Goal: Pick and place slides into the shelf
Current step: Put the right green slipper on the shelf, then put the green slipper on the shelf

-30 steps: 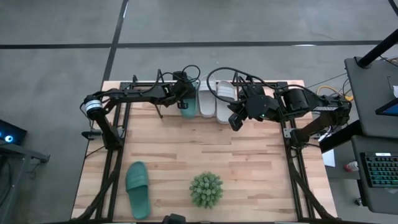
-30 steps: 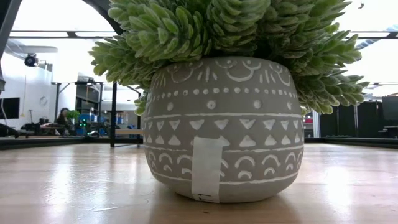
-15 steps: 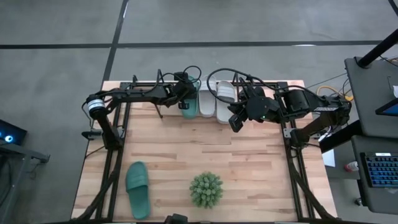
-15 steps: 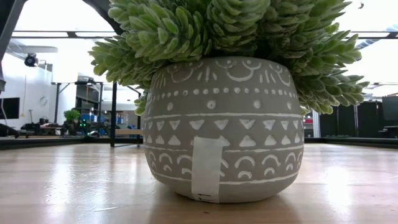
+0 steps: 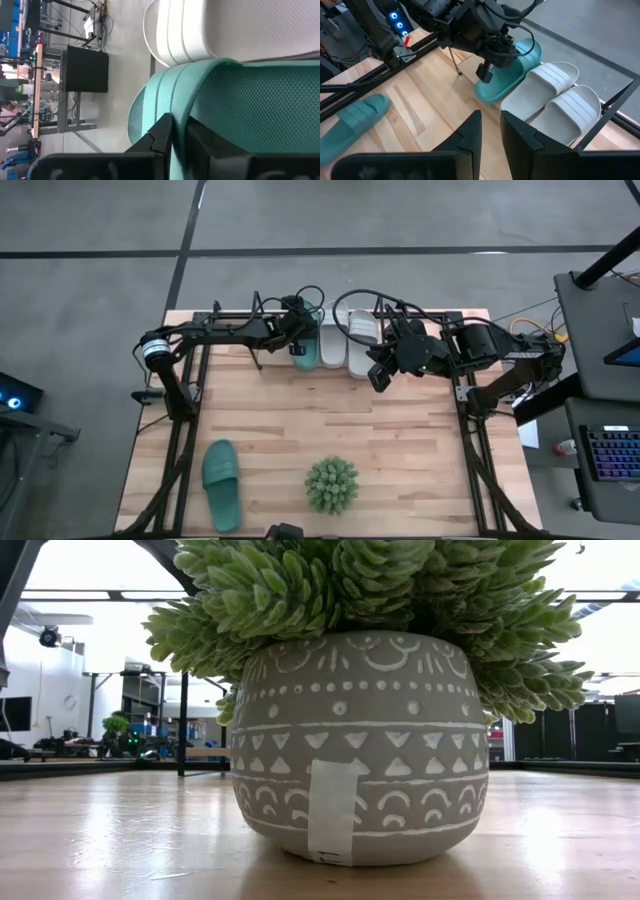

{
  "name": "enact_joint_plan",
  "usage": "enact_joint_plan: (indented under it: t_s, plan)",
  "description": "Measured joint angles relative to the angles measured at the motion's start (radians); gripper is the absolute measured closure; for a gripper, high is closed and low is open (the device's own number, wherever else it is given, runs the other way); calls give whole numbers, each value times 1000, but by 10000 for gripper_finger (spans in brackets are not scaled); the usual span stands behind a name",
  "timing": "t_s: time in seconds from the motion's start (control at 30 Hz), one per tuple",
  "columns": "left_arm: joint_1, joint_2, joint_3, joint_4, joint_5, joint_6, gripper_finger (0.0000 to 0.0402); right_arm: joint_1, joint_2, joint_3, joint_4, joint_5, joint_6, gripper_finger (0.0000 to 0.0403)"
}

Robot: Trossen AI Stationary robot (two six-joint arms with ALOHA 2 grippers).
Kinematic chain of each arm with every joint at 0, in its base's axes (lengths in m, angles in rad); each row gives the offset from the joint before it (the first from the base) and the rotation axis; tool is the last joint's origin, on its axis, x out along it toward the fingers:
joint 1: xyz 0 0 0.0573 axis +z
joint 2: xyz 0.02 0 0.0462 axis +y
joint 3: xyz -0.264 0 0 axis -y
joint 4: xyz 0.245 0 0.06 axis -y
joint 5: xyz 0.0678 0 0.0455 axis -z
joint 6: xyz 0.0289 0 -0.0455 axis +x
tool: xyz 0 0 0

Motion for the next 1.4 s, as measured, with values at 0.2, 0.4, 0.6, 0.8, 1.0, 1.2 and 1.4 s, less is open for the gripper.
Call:
enact_joint_plan:
  t_s: [0.2, 0.4, 0.6, 0.8, 1.0, 1.2, 1.4]
  plan:
    - [-4, 0, 0, 0, 6, 0, 352, 0, 0, 0, 0, 1, -1, 339]
    - [-4, -1, 0, -1, 18, 0, 309, 0, 0, 0, 0, 3, 0, 339]
    - [-3, -2, 0, 0, -3, 2, 266, 0, 0, 0, 0, 8, 0, 339]
    - [-12, -13, 1, -6, -61, 2, 241, 0, 0, 0, 0, 9, 0, 339]
    - [-36, -25, 1, -4, -66, 1, 237, 0, 0, 0, 0, 10, -1, 339]
    - [-55, -25, 2, 1, -67, -1, 236, 0, 0, 0, 0, 10, -4, 339]
    - [-68, -31, 2, -11, -72, -44, 236, 0, 0, 0, 0, 10, -6, 339]
